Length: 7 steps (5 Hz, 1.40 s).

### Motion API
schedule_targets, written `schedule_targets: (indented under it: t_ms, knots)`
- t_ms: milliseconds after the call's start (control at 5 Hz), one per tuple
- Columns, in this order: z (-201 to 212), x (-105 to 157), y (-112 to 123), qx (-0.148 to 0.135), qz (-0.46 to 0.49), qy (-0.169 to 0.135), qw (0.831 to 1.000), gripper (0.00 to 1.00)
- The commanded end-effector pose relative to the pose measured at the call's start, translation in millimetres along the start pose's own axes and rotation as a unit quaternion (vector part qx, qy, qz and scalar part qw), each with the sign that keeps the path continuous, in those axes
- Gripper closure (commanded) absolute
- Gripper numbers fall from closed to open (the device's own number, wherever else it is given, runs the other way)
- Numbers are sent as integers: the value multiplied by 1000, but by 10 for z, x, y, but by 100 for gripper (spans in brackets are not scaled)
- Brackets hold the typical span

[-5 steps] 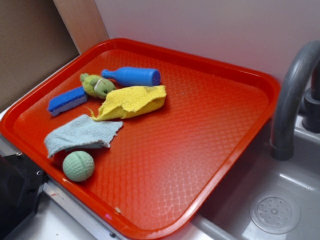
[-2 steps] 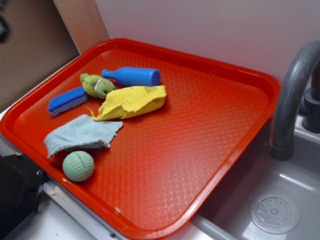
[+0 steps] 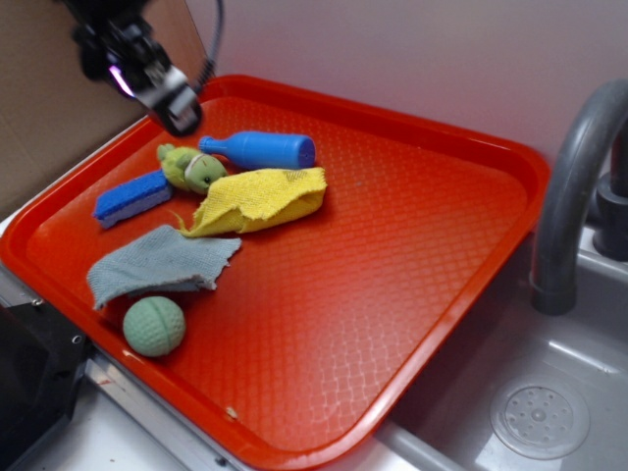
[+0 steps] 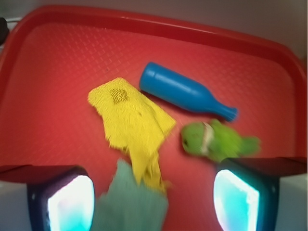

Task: Grab the yellow cloth.

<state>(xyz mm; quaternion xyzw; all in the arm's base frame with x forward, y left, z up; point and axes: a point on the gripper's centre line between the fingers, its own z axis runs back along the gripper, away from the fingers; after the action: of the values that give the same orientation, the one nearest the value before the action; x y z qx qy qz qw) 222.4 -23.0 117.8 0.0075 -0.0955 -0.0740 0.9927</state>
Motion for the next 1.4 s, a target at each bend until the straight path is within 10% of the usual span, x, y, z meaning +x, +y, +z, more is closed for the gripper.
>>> schedule_targets:
  t_ms: [0, 200, 400, 1200]
  knots:
    - [-690, -40, -316, -14, -52, -4, 999, 0]
    - [-874, -29, -230, -12, -97, 19, 995, 0]
    - [-829, 36, -69, -25, -98, 22, 995, 100]
    - [-672, 58, -31, -28, -103, 19, 994, 100]
